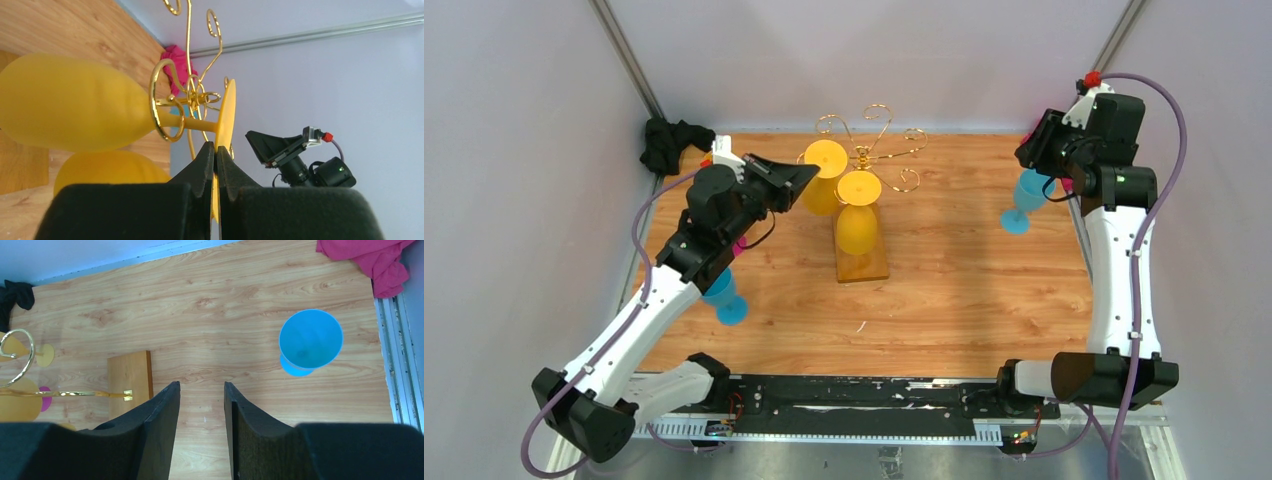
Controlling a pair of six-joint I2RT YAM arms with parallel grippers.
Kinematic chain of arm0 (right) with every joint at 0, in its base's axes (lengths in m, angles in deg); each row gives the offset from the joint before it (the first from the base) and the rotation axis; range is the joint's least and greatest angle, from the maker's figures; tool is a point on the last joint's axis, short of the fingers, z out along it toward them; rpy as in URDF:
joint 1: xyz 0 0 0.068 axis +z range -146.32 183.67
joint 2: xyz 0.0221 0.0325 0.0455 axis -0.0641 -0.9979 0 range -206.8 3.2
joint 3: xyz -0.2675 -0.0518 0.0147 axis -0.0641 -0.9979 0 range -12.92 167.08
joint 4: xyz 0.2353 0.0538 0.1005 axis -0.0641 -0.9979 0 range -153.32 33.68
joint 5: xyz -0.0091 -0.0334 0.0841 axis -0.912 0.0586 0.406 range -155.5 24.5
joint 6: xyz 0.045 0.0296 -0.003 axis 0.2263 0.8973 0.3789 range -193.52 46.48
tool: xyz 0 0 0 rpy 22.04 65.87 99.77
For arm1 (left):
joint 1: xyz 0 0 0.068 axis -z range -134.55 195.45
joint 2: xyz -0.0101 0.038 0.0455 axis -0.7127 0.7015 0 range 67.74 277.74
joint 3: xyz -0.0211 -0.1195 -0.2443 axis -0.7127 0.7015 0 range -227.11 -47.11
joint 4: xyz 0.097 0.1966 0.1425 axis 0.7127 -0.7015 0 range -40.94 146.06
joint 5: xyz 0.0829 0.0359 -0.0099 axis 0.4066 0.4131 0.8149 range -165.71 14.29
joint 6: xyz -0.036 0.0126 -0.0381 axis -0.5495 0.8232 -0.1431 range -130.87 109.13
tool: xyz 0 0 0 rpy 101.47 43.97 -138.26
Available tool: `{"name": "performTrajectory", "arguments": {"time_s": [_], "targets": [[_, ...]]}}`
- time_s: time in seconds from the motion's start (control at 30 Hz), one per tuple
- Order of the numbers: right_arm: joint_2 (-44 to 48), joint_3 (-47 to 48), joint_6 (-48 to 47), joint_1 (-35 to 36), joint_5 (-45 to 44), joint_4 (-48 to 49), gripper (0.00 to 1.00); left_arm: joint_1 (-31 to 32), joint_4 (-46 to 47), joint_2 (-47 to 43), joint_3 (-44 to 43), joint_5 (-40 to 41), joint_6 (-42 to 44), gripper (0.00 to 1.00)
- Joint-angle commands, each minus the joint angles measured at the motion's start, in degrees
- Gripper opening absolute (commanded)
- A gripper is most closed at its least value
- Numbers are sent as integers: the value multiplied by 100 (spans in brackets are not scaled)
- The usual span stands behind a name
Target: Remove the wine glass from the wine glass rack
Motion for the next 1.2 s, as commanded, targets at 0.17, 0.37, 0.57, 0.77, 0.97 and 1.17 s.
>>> {"name": "performTrajectory", "arguments": {"time_s": [0.17, 0.37, 0.57, 0.77, 0.97, 1.17], "targets": [[136, -57, 67, 51, 127, 89, 43, 91, -334, -518, 174, -9, 19, 0], [123, -53, 96, 55, 184, 99, 43, 91, -1191, -1169, 0, 470, 307, 0], [187, -55, 115, 51, 175, 107, 43, 90, -2018, -1882, -688, 1501, 1023, 0], [141, 27, 214, 51, 692, 131, 45, 91, -723, -1247, -1486, 222, 1538, 0], [415, -11, 270, 51, 1692, 490, 46, 98, 1661, 53, -1971, -2122, 1164, 0], [800, -474, 1527, 51, 3794, 2318, 49, 113, 2505, 572, -2480, -3288, 1662, 0]]}}
